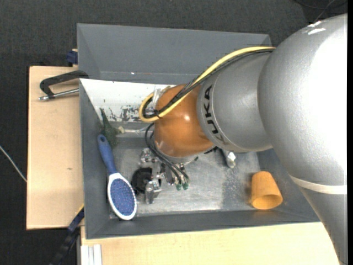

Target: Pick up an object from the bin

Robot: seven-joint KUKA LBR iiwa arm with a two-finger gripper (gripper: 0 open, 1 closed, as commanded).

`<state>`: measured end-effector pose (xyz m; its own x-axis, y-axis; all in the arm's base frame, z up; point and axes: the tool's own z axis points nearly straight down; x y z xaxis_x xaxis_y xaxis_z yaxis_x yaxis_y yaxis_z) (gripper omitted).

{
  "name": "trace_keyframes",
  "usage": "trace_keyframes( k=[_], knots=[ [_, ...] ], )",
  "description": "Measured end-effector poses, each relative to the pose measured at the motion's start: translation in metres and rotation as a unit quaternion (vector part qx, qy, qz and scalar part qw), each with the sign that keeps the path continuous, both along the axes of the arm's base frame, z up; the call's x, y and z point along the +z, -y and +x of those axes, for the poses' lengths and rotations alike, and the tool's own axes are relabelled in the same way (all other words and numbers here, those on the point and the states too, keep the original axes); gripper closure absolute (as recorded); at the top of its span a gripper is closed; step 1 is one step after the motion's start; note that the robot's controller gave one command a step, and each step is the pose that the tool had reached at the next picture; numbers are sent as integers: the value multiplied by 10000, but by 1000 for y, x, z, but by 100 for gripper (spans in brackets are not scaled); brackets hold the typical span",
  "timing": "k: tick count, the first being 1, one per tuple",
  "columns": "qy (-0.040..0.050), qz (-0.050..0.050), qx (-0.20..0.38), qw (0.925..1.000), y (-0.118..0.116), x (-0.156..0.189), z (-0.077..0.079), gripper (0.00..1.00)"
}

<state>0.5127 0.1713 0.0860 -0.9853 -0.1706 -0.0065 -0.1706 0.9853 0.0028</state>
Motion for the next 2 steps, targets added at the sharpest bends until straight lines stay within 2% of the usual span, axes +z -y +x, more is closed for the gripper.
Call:
trace_keyframes(
  k=[1, 2],
  knots=[
    [34, 7, 1, 10000, -2, 78, 3, 100],
    [18, 1, 0, 10000, -3, 111, 5, 100]
  ],
)
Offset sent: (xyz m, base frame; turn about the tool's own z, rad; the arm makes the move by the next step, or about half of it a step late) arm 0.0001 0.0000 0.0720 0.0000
